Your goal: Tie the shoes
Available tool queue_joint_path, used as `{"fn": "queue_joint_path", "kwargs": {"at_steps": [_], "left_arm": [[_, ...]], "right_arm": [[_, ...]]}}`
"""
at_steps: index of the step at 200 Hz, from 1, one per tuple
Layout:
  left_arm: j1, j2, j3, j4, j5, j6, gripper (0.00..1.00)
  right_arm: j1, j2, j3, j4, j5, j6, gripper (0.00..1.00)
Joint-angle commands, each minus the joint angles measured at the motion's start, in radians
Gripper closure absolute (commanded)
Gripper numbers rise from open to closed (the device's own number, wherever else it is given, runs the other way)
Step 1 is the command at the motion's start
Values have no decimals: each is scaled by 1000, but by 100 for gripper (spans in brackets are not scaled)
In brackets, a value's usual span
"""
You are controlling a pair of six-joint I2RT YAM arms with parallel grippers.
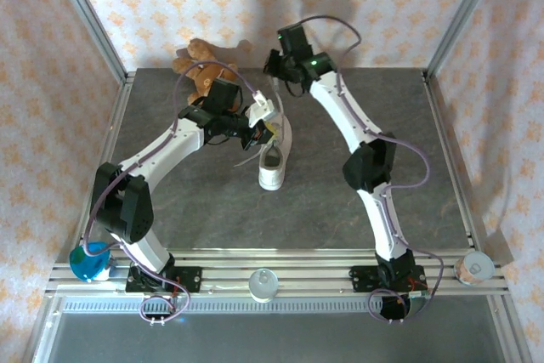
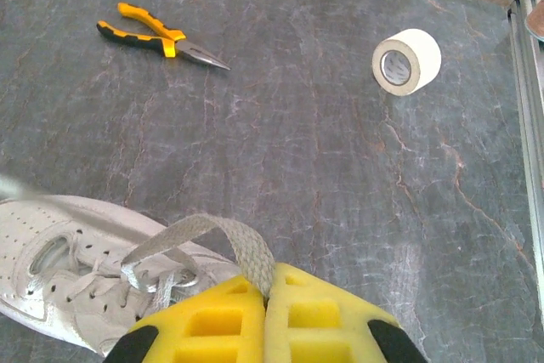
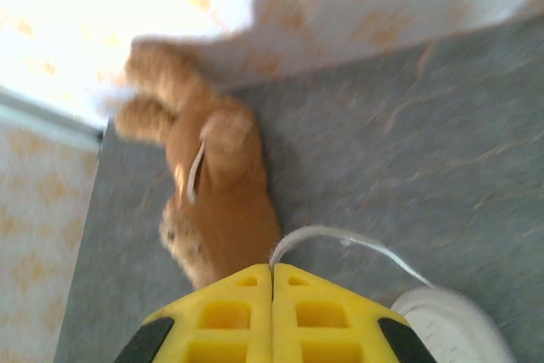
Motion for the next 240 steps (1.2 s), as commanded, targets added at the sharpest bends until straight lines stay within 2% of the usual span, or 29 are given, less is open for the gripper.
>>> {"fn": "queue_joint_path", "kwargs": {"at_steps": [1, 29, 47, 55, 66, 76, 99, 122, 159, 190, 240], "left_arm": [[-3, -44, -21, 22, 15, 12, 100], [13, -57, -51, 54, 29, -14, 100], [20, -60, -55, 62, 40, -23, 100], [22, -60, -56, 64, 42, -28, 100], [25, -63, -59, 70, 43, -33, 100], [27, -65, -63, 76, 44, -39, 100], [32, -71, -73, 86, 47, -48, 100], [37, -76, -78, 92, 44, -55, 100], [46, -75, -82, 96, 48, -64, 100], [66, -80, -106, 111, 48, -82, 100], [106, -93, -160, 168, 45, -132, 100]], "right_arm": [[11, -11, -38, -73, -32, -21, 100], [-6, -117, -237, -95, 147, -10, 100], [-45, -204, -404, -42, 167, 31, 97], [-69, -239, -463, -5, 143, 54, 91], [-95, -290, -551, 53, 103, 74, 70], [-111, -326, -602, 74, 88, 93, 57], [-132, -393, -690, 67, 75, 142, 47], [-131, -447, -803, 91, 14, 223, 46], [-98, -499, -1047, 312, -159, 435, 49], [-44, -479, -1070, 353, -182, 500, 48], [-25, -449, -1108, 431, -219, 580, 53]]}}
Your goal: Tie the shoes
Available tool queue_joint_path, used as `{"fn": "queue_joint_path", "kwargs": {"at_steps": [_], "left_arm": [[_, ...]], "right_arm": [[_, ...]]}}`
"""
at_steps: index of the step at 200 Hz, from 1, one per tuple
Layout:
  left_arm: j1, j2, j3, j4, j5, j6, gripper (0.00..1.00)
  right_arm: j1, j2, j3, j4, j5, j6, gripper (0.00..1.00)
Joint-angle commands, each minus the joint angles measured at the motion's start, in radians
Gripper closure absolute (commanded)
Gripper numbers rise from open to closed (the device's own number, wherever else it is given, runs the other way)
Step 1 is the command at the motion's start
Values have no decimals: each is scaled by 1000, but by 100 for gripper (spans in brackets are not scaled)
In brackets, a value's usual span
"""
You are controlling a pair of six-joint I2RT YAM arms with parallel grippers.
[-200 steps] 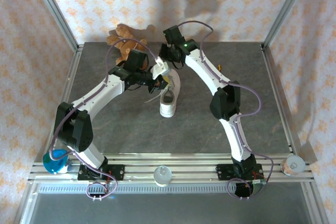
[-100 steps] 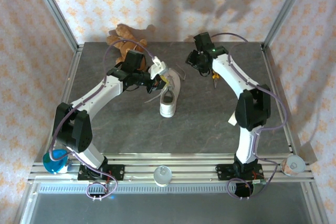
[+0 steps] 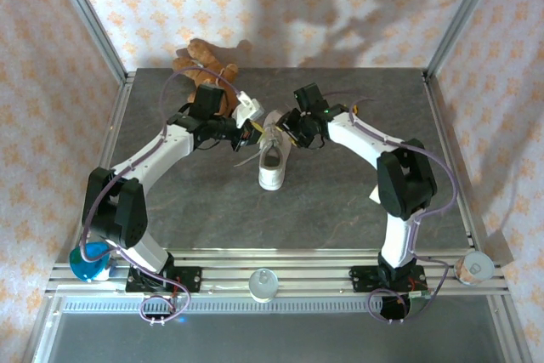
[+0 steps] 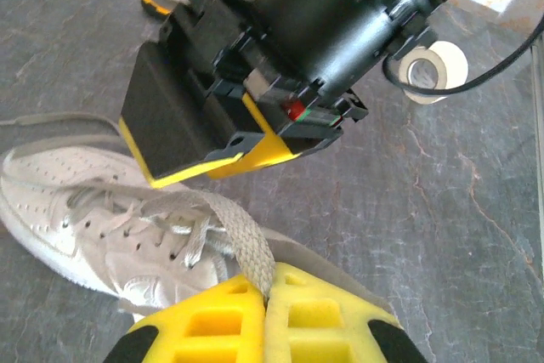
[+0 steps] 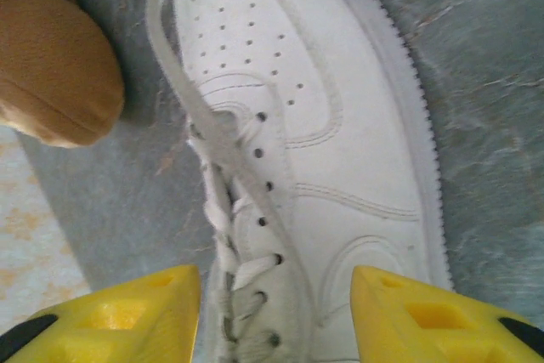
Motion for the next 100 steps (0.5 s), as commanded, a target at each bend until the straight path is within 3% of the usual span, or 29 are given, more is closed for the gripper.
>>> {"fn": "queue_joint_path", "kwargs": {"at_steps": [1, 100], "left_arm": [[18, -41, -25, 60, 19, -37, 100], [52, -53, -79, 92, -21, -73, 100]], "right_arm": [[0, 15, -20, 73, -24, 72, 53], [12, -8, -93, 77, 2, 98, 59]]}}
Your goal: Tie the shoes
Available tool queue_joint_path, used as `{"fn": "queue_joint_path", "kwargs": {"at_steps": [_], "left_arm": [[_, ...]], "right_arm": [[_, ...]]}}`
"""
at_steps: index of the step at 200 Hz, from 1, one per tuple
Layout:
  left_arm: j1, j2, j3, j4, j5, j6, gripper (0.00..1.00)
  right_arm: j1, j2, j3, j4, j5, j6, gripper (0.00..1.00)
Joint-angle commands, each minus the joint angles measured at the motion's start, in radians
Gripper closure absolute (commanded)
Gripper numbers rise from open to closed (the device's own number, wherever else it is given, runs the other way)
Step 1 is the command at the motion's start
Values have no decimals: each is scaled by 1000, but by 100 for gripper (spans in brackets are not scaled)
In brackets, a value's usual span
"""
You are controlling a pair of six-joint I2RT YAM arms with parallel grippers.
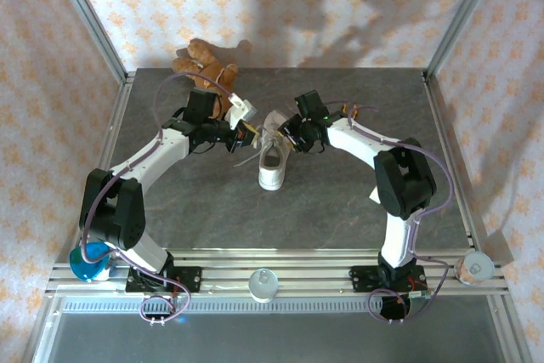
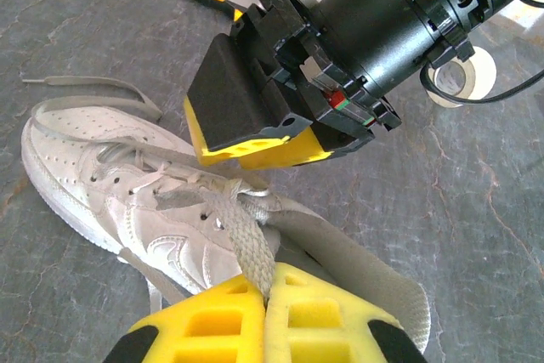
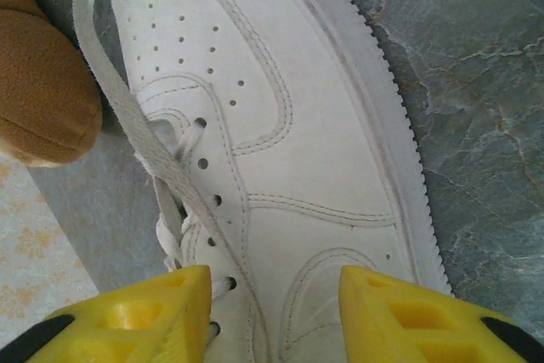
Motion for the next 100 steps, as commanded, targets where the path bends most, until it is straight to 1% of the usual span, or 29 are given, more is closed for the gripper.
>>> {"fn": "queue_joint_path", "kwargs": {"at_steps": [1, 48, 57, 68, 71, 73, 76, 89, 100], "left_arm": [[13, -36, -9, 36, -10, -15, 100], [13, -33, -21, 46, -17, -23, 100], [14, -33, -22, 46, -19, -24, 100], [14, -32, -24, 47, -19, -24, 100], [14, -32, -24, 48, -20, -24, 100], [13, -31, -24, 48, -20, -24, 100], [13, -31, -24, 47, -20, -24, 100], [13, -31, -23, 46, -22, -24, 100], [14, -34, -21, 44, -22, -24, 100]], "right_arm": [[13, -13, -12, 7, 13, 13, 59], [32, 7, 7, -2, -7, -8, 61], [34, 18, 20, -16, -13, -24, 63], [35, 30, 33, -33, -24, -45, 72], [35, 31, 35, -37, -26, -50, 77], [35, 32, 36, -40, -27, -54, 79], [35, 33, 36, -42, -29, -57, 84], [34, 28, 32, -61, -16, -81, 99], [33, 16, 33, -86, 7, -107, 100]]}}
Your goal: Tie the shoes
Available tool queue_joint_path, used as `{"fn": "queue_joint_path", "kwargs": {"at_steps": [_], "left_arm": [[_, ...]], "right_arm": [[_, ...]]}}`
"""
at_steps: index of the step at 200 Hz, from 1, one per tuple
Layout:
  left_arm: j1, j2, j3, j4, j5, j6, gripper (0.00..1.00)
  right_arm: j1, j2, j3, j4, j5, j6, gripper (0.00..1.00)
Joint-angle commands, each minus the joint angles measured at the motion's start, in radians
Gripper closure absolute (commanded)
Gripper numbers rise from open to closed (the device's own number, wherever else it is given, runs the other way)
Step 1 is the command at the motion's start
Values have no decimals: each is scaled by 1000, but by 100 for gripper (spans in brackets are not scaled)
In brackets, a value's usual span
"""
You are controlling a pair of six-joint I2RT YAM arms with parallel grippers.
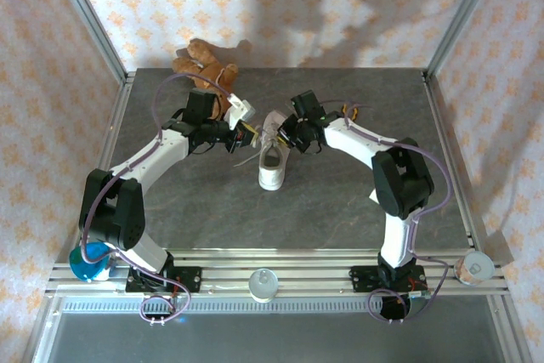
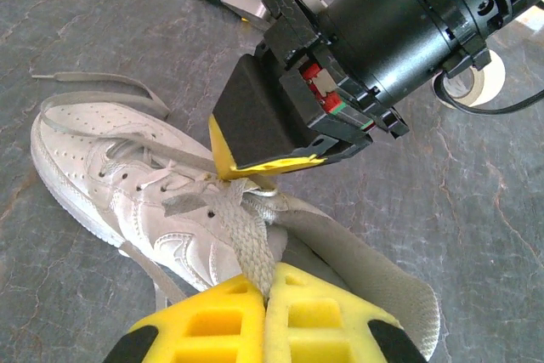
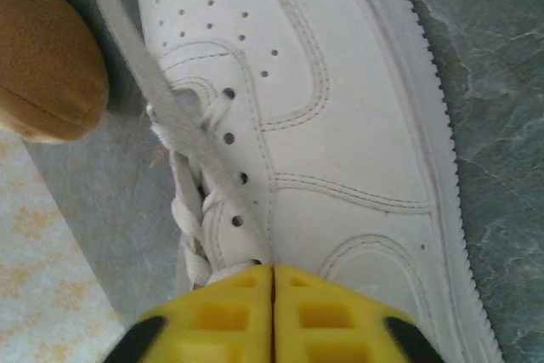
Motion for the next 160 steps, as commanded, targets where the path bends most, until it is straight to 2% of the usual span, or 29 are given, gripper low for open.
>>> {"fn": "queue_joint_path", "kwargs": {"at_steps": [1, 58, 107, 135, 160], "left_arm": [[9, -32, -10, 25, -15, -16, 100], [10, -40, -9, 22, -44, -23, 100], [29, -43, -32, 24, -86, -58, 100], [59, -70, -81, 59, -121, -109, 100], [102, -106, -153, 158, -126, -194, 100]], "right_arm": [[11, 2, 11, -89, 22, -66, 100], [-30, -104, -64, -129, 124, -150, 100], [-33, -116, -91, -142, 150, -204, 100], [-38, -117, -92, -159, 174, -240, 100], [-45, -106, -97, -155, 173, -260, 100]]}}
